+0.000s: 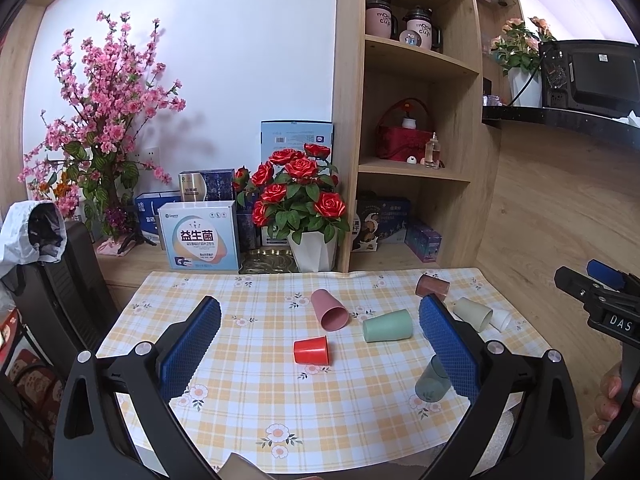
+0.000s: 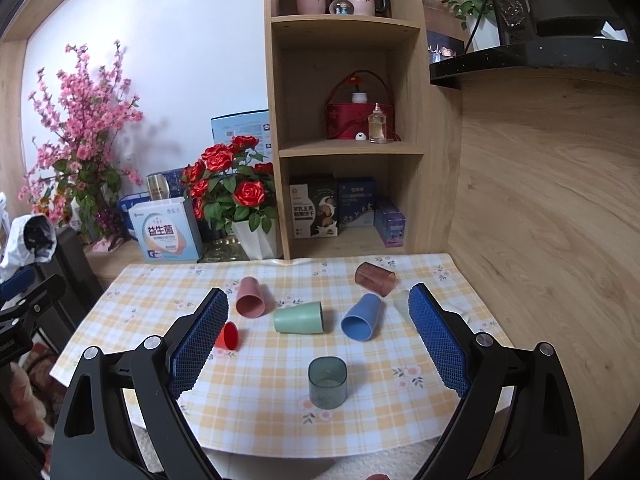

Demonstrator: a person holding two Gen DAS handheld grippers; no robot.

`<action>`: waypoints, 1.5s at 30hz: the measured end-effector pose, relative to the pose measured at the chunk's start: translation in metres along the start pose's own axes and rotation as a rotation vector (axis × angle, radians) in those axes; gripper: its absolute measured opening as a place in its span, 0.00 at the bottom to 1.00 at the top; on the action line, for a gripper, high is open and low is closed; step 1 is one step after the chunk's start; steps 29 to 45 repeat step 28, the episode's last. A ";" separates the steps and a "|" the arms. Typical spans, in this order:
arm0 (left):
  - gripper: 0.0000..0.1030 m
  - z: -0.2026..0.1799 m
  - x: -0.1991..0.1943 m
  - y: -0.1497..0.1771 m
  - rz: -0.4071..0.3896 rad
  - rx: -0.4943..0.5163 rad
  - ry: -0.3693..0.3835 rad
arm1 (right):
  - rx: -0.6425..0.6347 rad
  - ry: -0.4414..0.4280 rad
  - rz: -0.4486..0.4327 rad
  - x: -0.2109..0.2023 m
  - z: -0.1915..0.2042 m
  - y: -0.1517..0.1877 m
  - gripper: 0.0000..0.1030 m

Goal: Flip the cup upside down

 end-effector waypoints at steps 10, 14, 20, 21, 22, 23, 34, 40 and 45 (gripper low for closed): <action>0.94 -0.003 0.006 0.002 0.033 -0.010 0.009 | -0.003 0.004 0.007 0.003 -0.001 0.001 0.86; 0.94 -0.005 0.008 0.003 0.040 -0.007 0.017 | -0.003 0.002 0.010 0.004 -0.001 0.002 0.86; 0.94 -0.007 0.009 0.005 0.041 -0.003 0.021 | -0.005 0.003 0.014 0.005 0.000 0.003 0.86; 0.94 -0.007 0.009 0.005 0.041 -0.002 0.018 | -0.005 0.002 0.014 0.005 0.000 0.003 0.86; 0.94 -0.008 0.009 0.005 0.040 -0.001 0.015 | -0.005 0.003 0.015 0.005 0.000 0.003 0.86; 0.94 -0.008 0.009 0.005 0.037 0.001 0.010 | -0.004 0.002 0.016 0.005 0.000 0.004 0.86; 0.94 -0.009 0.008 0.006 0.028 0.006 0.004 | -0.003 -0.003 0.023 0.006 0.000 0.006 0.86; 0.94 -0.009 0.008 0.006 0.028 0.006 0.004 | -0.003 -0.003 0.023 0.006 0.000 0.006 0.86; 0.94 -0.009 0.008 0.006 0.028 0.006 0.004 | -0.003 -0.003 0.023 0.006 0.000 0.006 0.86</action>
Point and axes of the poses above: each gripper's, at about its wrist camera, not at the fingertips, and x roughly the way its jaws point, z to its left, y to its underside, the point moved 1 cm from there along x, roughly the way its jaws point, and after that the axes turned 12 degrees about -x, right-handed, at the moved point
